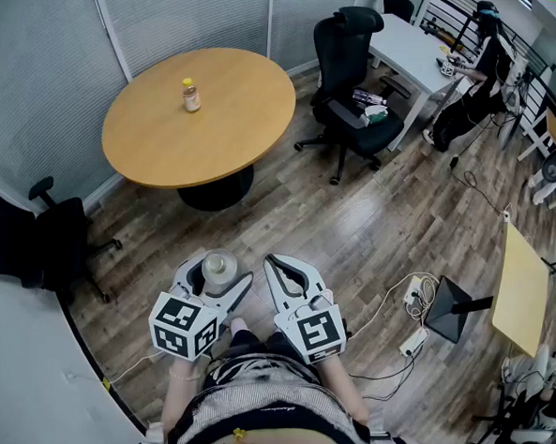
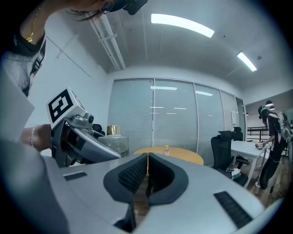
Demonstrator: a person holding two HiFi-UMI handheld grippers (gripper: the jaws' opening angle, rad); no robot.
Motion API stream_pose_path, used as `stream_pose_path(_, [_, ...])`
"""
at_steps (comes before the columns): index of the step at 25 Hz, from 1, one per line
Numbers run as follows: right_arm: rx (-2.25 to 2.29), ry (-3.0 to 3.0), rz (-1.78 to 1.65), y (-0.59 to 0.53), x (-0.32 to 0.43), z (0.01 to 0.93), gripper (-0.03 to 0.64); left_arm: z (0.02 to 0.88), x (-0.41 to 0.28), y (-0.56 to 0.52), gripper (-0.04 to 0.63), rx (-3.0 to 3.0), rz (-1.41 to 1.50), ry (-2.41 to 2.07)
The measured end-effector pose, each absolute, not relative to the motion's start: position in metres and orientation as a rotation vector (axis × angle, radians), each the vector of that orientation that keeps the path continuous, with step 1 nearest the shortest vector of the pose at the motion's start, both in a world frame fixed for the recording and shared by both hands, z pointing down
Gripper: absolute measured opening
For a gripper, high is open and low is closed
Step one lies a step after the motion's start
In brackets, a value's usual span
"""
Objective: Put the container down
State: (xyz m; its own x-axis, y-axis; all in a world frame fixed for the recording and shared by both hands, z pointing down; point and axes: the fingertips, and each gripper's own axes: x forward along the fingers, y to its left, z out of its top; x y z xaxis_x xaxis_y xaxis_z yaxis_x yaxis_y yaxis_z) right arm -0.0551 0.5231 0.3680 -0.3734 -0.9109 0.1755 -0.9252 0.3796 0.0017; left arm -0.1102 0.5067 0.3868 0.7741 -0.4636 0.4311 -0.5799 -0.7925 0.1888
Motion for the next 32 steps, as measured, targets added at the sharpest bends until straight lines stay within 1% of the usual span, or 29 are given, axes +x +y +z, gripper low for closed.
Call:
stream_pose_path(8, [1.656,-2.541,0.095,0.527,-0.042,0.364,0.025,0.387,-0.098,0.512,0.347,2.656,0.525,-0.813])
stream_pose_path(21, [1.637,-2.536,0.184,0.53,-0.008,0.381,0.025,0.4,-0.07,0.513,0.347,2.625,0.504,-0.847])
stream_pose_path(32, [1.657,-2.524,0.165,0.479,-0.003,0.389,0.025,0.407,-0.068,0.462,0.347,2.627,0.495,-0.824])
